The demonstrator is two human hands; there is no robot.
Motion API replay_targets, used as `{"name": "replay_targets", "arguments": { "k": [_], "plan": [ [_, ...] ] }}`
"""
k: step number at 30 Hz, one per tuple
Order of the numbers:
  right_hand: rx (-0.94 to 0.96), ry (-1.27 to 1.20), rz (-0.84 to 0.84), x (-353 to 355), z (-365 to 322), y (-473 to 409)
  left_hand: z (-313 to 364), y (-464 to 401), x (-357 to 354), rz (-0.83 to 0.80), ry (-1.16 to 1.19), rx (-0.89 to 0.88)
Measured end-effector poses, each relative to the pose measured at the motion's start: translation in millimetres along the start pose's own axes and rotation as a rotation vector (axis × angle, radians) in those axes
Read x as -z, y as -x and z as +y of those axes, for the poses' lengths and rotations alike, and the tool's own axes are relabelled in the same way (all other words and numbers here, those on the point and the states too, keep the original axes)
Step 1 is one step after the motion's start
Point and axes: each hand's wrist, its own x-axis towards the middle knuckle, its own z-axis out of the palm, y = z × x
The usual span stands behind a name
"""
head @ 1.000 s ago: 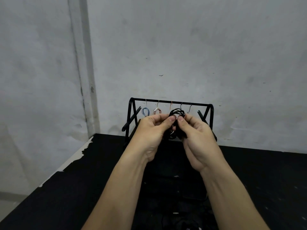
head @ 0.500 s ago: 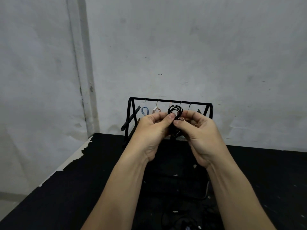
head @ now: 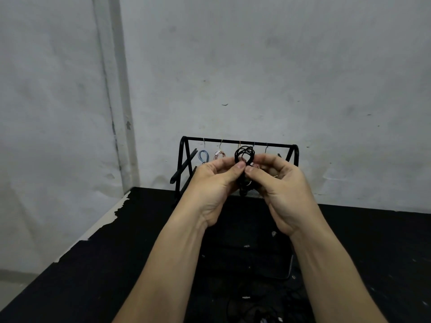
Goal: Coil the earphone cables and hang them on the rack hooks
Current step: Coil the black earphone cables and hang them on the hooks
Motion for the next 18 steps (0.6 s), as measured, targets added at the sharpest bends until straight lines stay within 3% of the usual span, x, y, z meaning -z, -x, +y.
{"name": "replay_targets", "arguments": {
  "k": [11,18],
  "plan": [
    [0.12,0.194,0.08,1.4,2.3,-0.7,0.6,2.9,-4.1,0.024,-0.054,-0.032],
    [0.15,0.236,0.084,0.5,5.0,1.2,2.7,8.1,-8.1,0.096,-0.23,-0.085]
  ]
}}
